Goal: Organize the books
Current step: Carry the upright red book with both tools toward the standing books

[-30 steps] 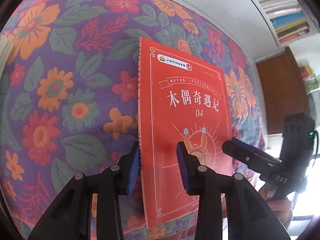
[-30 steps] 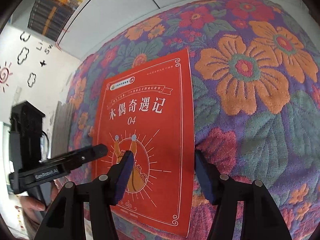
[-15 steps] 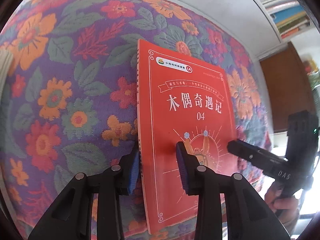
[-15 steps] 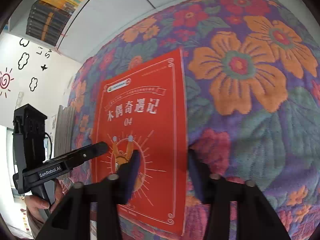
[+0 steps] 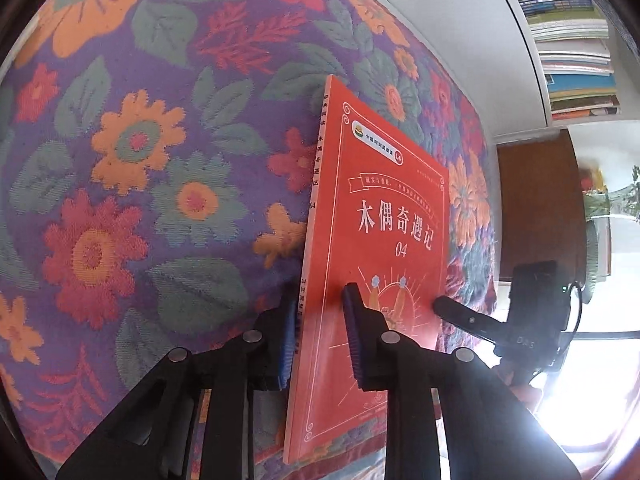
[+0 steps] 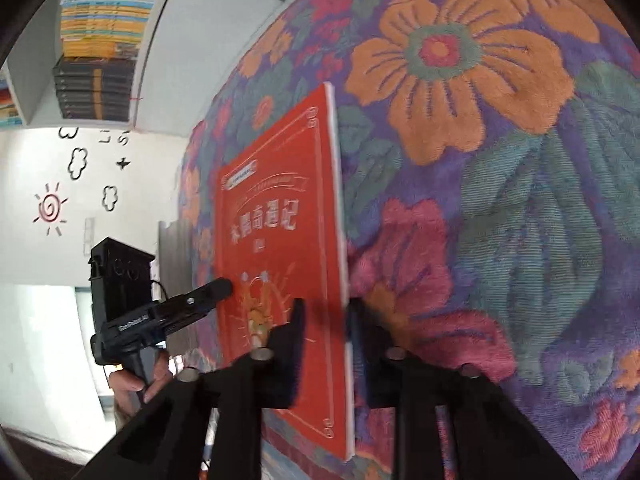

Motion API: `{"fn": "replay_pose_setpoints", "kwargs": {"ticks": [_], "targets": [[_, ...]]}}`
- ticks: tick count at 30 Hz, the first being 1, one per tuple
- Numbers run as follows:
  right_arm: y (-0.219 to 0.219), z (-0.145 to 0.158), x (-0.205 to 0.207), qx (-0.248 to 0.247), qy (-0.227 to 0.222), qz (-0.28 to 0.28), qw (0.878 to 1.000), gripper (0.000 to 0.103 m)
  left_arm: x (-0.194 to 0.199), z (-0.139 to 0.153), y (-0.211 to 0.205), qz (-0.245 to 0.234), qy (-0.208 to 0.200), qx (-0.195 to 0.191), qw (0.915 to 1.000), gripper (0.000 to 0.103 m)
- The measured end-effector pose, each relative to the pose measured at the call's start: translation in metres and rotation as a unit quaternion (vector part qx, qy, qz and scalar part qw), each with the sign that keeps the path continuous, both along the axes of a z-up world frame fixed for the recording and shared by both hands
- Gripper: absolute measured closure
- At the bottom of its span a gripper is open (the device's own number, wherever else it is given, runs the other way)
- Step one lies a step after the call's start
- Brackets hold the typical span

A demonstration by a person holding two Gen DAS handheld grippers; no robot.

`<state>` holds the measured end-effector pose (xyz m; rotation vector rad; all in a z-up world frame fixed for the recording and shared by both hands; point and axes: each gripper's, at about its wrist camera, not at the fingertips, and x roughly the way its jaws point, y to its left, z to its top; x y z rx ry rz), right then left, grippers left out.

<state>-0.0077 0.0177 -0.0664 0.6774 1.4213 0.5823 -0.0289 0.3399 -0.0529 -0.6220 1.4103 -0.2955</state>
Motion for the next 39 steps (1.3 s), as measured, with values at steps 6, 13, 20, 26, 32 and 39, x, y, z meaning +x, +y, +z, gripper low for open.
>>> {"fn": "replay_pose_setpoints", "kwargs": {"ticks": [6,13,20,26,32,39], "targets": [[0.015,0.022,-0.005,-0.053,-0.028,0.02,0.998,0.09,-0.002,0.028,-0.035,-0.036,-0.033,0.136,0.9895,0.082],[0.031,0.042,-0.007,-0.05,-0.049,0.043,0.997,0.09,-0.006,0.041,-0.03,-0.05,-0.037,0.179,0.9819,0.082],[0.053,0.069,-0.015,-0.049,-0.093,0.064,0.992,0.09,-0.014,0.064,-0.007,-0.051,-0.054,0.19,0.9789,0.082],[0.08,0.091,-0.022,-0.052,-0.124,0.074,0.988,0.09,-0.017,0.078,0.014,-0.049,-0.062,0.185,0.9795,0.081],[0.109,0.11,-0.028,-0.054,-0.147,0.077,0.985,0.09,-0.02,0.094,0.039,-0.045,-0.075,0.177,0.9802,0.081],[0.138,0.133,-0.034,-0.052,-0.171,0.069,0.982,0.09,-0.021,0.117,0.066,-0.043,-0.097,0.173,0.9792,0.081]]}}
